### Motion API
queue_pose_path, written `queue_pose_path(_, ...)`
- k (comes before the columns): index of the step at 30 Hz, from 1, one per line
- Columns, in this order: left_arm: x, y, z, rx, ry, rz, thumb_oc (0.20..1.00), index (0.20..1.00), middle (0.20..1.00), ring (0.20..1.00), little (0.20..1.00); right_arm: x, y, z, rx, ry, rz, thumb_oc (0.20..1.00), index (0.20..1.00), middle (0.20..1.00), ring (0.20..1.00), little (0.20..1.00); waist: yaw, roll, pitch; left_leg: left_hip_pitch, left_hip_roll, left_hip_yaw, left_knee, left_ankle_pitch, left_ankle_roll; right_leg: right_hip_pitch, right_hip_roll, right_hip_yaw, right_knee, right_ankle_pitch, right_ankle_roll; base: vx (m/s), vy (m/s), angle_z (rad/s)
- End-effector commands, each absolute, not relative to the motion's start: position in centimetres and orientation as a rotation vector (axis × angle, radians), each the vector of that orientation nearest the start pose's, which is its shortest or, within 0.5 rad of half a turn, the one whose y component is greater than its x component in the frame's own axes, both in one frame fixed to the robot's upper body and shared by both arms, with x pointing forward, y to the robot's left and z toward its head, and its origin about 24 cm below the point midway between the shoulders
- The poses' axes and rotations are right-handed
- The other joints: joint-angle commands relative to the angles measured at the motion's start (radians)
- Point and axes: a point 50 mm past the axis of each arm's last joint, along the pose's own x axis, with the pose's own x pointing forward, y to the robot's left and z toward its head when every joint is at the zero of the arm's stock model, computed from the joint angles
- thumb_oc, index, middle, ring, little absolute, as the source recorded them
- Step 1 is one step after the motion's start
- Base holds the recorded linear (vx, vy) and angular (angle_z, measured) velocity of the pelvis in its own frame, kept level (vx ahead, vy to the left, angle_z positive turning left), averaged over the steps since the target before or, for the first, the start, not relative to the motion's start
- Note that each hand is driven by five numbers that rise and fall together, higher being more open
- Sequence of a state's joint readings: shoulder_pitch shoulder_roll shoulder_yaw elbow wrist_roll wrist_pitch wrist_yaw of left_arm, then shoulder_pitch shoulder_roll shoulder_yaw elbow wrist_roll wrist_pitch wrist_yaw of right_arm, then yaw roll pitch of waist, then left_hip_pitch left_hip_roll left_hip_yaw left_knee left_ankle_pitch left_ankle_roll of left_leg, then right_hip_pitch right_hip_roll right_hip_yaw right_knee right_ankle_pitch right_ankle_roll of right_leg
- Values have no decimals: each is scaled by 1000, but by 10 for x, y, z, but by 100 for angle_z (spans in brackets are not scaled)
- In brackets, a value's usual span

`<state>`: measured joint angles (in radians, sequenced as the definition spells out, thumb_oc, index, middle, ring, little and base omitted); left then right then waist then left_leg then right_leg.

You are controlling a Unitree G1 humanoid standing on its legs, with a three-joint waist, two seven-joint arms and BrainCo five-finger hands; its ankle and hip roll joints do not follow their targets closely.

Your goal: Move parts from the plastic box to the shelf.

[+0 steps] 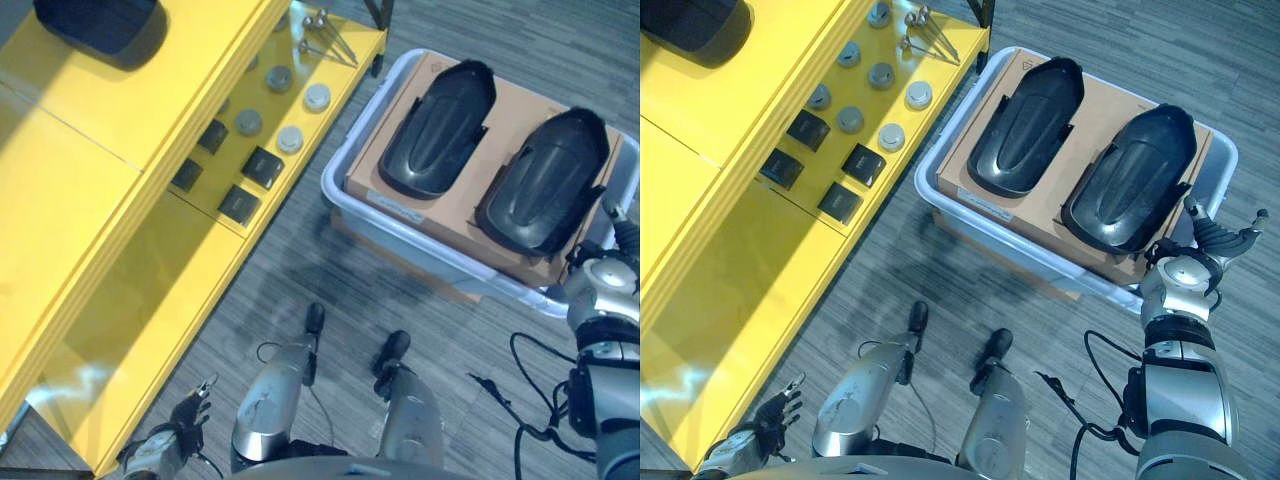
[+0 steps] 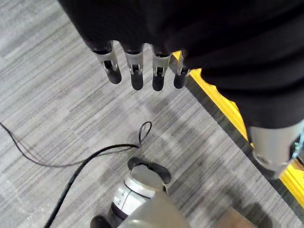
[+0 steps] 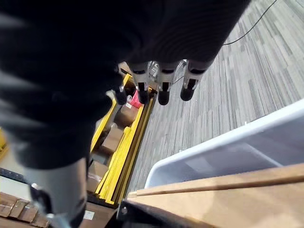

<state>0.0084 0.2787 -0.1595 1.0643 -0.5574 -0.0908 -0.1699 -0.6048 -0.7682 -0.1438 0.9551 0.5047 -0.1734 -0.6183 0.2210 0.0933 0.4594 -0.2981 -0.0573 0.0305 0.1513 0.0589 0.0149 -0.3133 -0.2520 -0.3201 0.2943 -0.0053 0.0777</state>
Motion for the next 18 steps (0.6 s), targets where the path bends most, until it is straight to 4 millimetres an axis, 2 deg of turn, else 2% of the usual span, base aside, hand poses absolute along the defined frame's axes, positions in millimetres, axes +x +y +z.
queue_pose_path(1,111,248,-143,-189,957,165,1000,1000,1000,1000,1000,287,-410,155,-154,-171,-1101,1000,1000,1000,1000,1000,1,18,-78,-44,52,-45,48,-26,-63,81,-35,-12,-73,19,78,30,38,2)
queue_pose_path(4,105,250,-144,-204,963,173,1000,1000,1000,1000,1000,285,-409,149,-158,-131,-1083,1000,1000,1000,1000,1000,1,16,-81,-29,51,-39,28,-24,-63,89,-35,-11,-81,18,83,38,41,4)
queue_pose_path(12,102,249,-144,-216,958,162,1000,1000,1000,1000,1000,281,-413,121,-205,42,-1054,1000,1000,1000,1000,1000,6,21,-72,-18,53,-29,19,-22,-61,105,-36,-8,-94,22,85,27,12,1)
queue_pose_path(18,108,249,-142,-212,943,158,1000,1000,1000,1000,1000,286,-410,117,-181,83,-1041,1000,1000,1000,1000,1000,15,25,-48,-43,50,-31,37,-22,-61,91,-40,-9,-85,22,85,0,0,0)
